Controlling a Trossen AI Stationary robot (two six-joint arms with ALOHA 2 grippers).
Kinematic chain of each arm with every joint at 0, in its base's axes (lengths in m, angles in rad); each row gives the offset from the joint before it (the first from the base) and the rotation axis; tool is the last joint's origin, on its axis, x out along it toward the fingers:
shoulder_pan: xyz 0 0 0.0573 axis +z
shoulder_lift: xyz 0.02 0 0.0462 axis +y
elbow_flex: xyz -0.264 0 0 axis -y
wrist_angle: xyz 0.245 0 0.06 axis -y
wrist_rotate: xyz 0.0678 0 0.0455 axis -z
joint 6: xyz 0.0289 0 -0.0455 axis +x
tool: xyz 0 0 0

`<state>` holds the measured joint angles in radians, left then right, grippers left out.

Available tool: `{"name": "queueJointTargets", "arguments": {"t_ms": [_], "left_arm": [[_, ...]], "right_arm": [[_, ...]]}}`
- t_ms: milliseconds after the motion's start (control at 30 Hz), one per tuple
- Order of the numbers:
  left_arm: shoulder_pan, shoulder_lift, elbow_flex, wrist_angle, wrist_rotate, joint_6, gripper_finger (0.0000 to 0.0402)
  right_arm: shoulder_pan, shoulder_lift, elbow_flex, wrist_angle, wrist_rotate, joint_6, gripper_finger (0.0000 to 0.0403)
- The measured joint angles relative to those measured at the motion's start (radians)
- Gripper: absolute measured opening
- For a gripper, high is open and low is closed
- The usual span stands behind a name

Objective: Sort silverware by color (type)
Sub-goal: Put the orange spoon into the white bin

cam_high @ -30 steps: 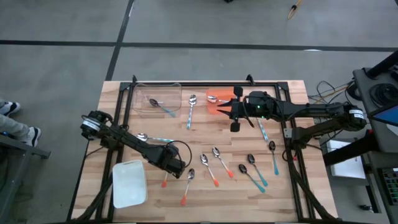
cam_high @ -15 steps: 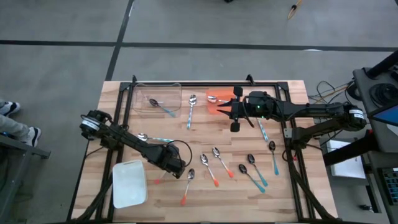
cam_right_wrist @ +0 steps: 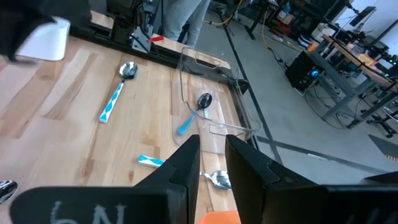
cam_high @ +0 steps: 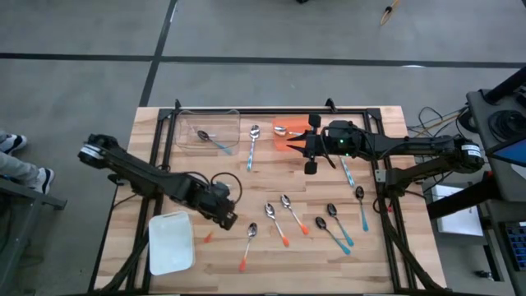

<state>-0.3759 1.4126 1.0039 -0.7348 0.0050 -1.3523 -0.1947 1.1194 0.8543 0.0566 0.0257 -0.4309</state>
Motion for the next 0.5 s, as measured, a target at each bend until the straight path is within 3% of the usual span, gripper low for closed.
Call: {"name": "queueJointTargets", "arguments": {"t_ms": [267, 500], "left_arm": [[-0.024, -0.136, 0.024, -0.051, 0.238, -0.023, 0.0000], [-0.119, -0.199, 0.051, -0.281, 0.274, -0.264, 0.0000]], "right_arm": [[0.000, 0.000, 0.000, 0.000, 0.000, 0.001, 0.0068], [0.000, 0.000, 0.000, -0.001, 0.000, 0.012, 0.0068]]}}
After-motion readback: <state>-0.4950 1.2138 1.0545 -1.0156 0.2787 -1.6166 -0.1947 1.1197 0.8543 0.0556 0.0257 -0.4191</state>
